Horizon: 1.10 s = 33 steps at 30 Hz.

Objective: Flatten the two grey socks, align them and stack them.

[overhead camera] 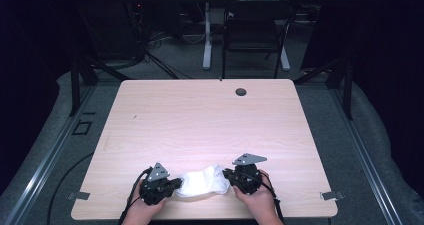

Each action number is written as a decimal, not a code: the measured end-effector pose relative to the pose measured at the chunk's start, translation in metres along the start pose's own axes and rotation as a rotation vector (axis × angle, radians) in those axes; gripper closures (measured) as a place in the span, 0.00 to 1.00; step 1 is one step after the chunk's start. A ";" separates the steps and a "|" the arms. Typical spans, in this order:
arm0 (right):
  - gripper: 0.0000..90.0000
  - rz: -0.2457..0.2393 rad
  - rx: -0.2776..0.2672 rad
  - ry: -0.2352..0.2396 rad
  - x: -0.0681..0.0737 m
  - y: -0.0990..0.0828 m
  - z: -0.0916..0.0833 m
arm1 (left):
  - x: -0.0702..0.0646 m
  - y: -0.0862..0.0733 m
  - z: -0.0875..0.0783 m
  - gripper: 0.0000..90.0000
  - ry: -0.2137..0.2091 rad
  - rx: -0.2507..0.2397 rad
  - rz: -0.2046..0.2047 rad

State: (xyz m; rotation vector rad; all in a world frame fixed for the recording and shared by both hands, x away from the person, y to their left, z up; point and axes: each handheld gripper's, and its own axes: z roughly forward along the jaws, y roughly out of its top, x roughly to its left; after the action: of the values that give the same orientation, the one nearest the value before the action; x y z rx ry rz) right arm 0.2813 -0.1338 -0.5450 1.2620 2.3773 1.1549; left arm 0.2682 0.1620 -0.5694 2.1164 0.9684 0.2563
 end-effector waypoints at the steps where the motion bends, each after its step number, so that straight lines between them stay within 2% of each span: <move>1: 0.96 0.002 -0.005 0.000 0.000 0.000 0.001 | 0.000 0.000 0.000 0.96 0.002 0.003 0.005; 8: 0.96 0.002 -0.005 -0.002 0.001 -0.001 0.003 | 0.000 -0.002 0.002 0.95 0.007 0.010 0.006; 12: 0.96 0.001 0.001 -0.003 0.000 -0.001 0.003 | 0.001 -0.002 0.001 0.95 0.009 -0.004 -0.005; 14: 0.96 0.001 0.000 -0.002 0.000 -0.001 0.003 | 0.002 -0.001 0.001 0.95 0.012 -0.001 0.009; 23: 0.96 0.008 0.016 -0.005 -0.002 -0.003 0.006 | 0.005 -0.003 0.007 0.93 0.024 0.002 -0.004; 24: 0.95 0.010 0.019 -0.005 -0.002 -0.003 0.006 | 0.006 -0.003 0.007 0.93 0.022 0.006 0.006; 29: 0.95 0.012 0.033 -0.003 -0.003 -0.004 0.006 | 0.007 -0.003 0.009 0.87 0.029 -0.002 0.020; 31: 0.92 0.016 0.035 -0.005 -0.003 -0.004 0.005 | 0.008 -0.002 0.007 0.81 0.023 -0.015 0.012; 33: 0.88 0.016 0.013 -0.005 -0.004 -0.004 0.002 | 0.008 0.000 0.003 0.78 0.016 -0.034 0.003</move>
State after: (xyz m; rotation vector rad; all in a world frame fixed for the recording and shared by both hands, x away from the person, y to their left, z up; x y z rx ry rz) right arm 0.2824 -0.1367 -0.5500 1.2887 2.3793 1.1409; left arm 0.2751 0.1655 -0.5725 2.0882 0.9640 0.2892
